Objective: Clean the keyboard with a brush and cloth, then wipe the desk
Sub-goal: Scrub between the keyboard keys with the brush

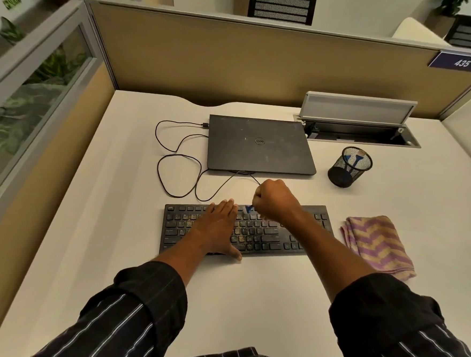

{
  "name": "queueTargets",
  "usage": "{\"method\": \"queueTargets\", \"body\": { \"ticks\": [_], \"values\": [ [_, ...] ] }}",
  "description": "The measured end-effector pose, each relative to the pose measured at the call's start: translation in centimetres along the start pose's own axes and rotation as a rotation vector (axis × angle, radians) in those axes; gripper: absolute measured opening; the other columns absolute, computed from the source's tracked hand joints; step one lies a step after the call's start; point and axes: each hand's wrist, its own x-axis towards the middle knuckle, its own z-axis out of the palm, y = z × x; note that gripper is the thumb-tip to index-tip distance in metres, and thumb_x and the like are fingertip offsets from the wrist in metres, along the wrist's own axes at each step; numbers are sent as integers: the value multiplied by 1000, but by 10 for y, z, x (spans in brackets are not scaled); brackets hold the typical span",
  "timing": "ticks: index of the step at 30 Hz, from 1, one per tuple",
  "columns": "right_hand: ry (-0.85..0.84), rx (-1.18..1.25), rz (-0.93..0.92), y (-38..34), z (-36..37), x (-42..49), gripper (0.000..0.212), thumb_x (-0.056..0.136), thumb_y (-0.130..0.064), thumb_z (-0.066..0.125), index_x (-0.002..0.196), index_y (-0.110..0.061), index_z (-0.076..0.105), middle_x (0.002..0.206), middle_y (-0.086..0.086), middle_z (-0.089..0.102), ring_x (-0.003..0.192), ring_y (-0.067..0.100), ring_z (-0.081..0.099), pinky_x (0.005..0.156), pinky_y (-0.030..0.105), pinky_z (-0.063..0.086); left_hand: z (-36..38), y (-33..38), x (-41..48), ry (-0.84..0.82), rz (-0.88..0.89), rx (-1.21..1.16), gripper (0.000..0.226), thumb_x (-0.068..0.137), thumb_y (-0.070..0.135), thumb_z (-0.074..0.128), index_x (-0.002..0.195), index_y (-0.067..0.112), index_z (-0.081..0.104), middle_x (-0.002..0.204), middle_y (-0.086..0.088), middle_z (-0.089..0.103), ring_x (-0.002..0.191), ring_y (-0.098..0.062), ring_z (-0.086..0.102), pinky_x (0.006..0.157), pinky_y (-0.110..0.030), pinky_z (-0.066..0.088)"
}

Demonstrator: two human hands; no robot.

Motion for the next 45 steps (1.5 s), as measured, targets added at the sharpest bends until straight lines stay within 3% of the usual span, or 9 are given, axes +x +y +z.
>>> {"method": "queueTargets", "body": {
  "ticks": [2, 9, 15, 19, 24, 29, 34, 39, 45],
  "values": [
    [12, 11, -10, -2, 3, 0, 22, 86, -7, 53, 78, -2, 73, 75, 12, 70, 66, 24, 67, 60, 31, 56, 0, 0, 0, 7, 0, 2, 140, 65, 82, 69, 159, 8, -2, 168, -11, -2, 155, -27, -3, 126, -47, 6],
    [-82, 44, 10, -6, 8, -5, 17, 90, -8, 57, 86, 2, 71, 77, 14, 72, 73, 26, 73, 71, 38, 62, 0, -4, -3, 13, -15, -13, 140, 65, 82, 70, 159, 7, -2, 168, -12, -3, 155, -27, -4, 126, -45, 4],
    [-2, 39, -4, -8, 8, -2, 18, 89, -7, 56, 82, -1, 71, 72, 8, 67, 69, 24, 69, 62, 27, 55, 3, -7, -3, 6, -25, -3, 142, 64, 84, 68, 159, 8, -4, 168, -12, -5, 155, -27, -4, 126, -45, 3],
    [-80, 5, 21, -8, 9, -4, 14, 88, -11, 64, 89, 0, 71, 82, 13, 72, 71, 23, 71, 73, 36, 61, 4, -9, -4, 7, -28, -9, 143, 64, 84, 68, 159, 7, -5, 168, -12, -6, 155, -27, -5, 126, -44, 2],
    [52, 13, -9, -9, 6, 0, 19, 86, -9, 57, 83, -1, 74, 78, 13, 72, 67, 24, 69, 66, 35, 60, 5, -11, -5, 20, -34, 2, 142, 63, 85, 67, 159, 7, -3, 168, -12, -3, 155, -27, -3, 125, -44, 2],
    [-36, -5, 3, -8, 14, -1, 13, 86, -9, 62, 87, -1, 72, 79, 11, 71, 68, 22, 69, 70, 35, 61, 6, -12, -5, 15, -43, -3, 144, 61, 86, 67, 159, 7, -3, 168, -13, -4, 155, -27, -3, 126, -44, 4],
    [-1, -15, -83, -12, 14, -2, 18, 89, -9, 58, 94, -3, 74, 87, 11, 72, 73, 20, 66, 72, 31, 58, 6, -14, -7, 25, -51, -6, 143, 61, 86, 68, 159, 7, -1, 168, -12, -2, 155, -27, -2, 126, -44, 4],
    [-82, -91, -148, -15, 15, -5, 14, 87, -9, 61, 84, -3, 73, 78, 10, 71, 71, 22, 68, 71, 36, 60, 5, -15, -9, 34, -52, -19, 144, 61, 84, 71, 159, 7, -1, 168, -13, -1, 155, -27, -1, 126, -44, 5],
    [25, -49, -102, -15, 11, -1, 17, 89, -11, 58, 90, -4, 74, 84, 10, 71, 72, 20, 66, 73, 36, 60, 4, -16, -11, 31, -52, -13, 143, 62, 84, 70, 159, 6, 0, 168, -13, 0, 155, -28, -1, 126, -44, 5]
  ]
}}
